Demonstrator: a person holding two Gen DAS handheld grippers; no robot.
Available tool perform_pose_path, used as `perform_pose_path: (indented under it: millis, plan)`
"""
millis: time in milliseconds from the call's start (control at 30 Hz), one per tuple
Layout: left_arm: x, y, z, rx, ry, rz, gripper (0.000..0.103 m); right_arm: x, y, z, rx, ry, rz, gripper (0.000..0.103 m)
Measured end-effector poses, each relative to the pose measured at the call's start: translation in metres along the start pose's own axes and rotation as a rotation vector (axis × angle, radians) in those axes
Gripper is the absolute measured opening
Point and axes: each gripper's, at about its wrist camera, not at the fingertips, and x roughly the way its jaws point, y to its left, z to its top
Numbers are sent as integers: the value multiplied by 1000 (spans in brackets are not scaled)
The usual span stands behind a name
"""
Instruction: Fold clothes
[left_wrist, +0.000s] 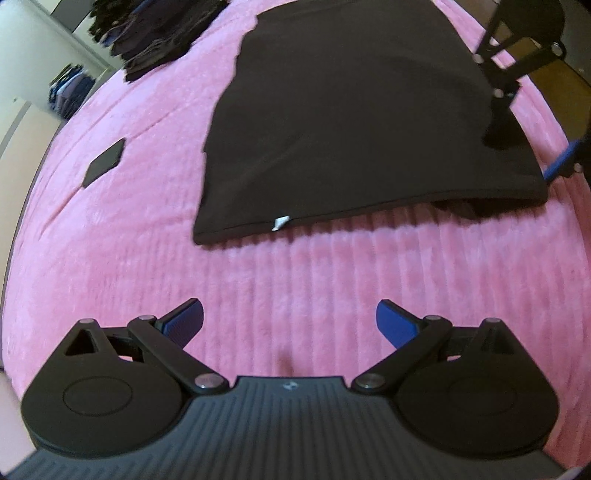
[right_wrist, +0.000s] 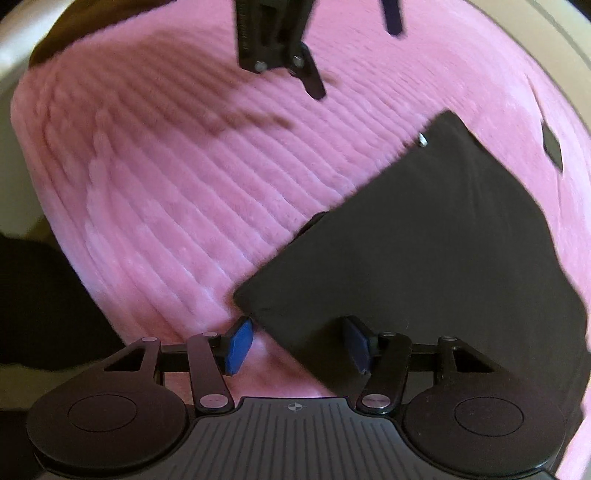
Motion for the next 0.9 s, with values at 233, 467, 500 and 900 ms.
perform_pose_path:
  millis: [233,467,500,900]
  plan:
    - [19,-6,8,151,-71,1,98,-12,-21,8,89,-65,17,7]
    - [46,2,16,356,-162,48,97,-80,-94,-3,516,-200,-22,6]
    - [50,4,18,373,-173,51,97,-87,-105,-6,574,-212,-30,6]
    - [91,17,43,505,-265,37,65,-109,-140,-18,778,-229,-46,6]
